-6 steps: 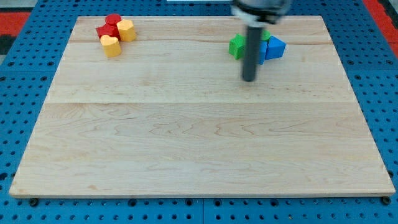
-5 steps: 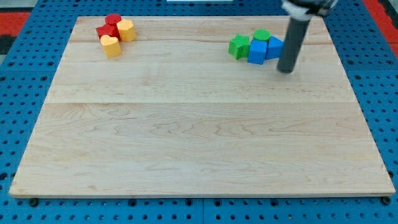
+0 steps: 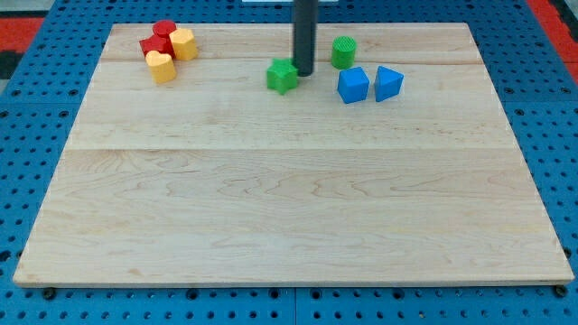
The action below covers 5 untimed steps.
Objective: Push the green star towards the yellow hexagon
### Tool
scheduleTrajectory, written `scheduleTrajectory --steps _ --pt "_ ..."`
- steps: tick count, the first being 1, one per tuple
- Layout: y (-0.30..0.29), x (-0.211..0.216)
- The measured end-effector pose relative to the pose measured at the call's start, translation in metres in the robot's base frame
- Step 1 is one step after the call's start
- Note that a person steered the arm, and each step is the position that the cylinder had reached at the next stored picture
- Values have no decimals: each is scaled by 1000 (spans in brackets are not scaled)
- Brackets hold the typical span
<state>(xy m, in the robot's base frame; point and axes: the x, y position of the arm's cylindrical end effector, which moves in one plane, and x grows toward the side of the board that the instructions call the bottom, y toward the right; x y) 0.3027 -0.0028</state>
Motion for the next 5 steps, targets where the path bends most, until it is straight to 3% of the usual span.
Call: scheduleTrajectory --steps 1,2,3,5 --pt "1 33" --pt "-38 37" --pt "-68 -10" --pt "-26 -23"
